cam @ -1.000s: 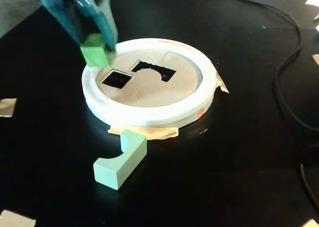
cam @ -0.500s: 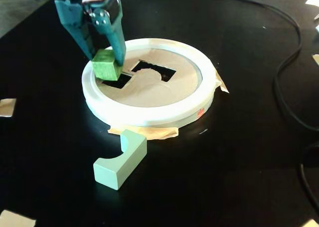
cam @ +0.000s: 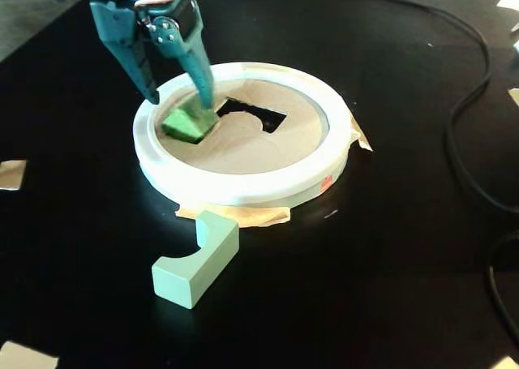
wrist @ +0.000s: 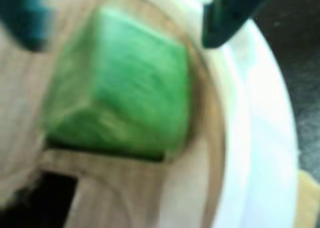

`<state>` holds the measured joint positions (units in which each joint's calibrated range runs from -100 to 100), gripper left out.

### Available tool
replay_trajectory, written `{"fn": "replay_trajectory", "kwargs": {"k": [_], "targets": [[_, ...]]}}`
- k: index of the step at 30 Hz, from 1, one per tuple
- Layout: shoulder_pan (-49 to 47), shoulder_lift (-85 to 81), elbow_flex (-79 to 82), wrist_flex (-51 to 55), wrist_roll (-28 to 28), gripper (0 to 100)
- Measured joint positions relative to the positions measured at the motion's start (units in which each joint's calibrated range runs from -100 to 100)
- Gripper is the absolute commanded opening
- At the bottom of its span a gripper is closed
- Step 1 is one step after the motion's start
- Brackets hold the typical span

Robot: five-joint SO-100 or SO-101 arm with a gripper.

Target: Pick up the square block and drop it in corresponding square shaped hole

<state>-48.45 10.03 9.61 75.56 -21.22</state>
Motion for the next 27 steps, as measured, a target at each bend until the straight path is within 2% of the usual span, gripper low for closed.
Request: {"fn": "replay_trajectory", "kwargs": {"k": [13,27], "targets": [[-2.7,0.0,0.0,0.0,0.0,81],[0.1,0.36,0.0,-5.33,0.0,81]]}}
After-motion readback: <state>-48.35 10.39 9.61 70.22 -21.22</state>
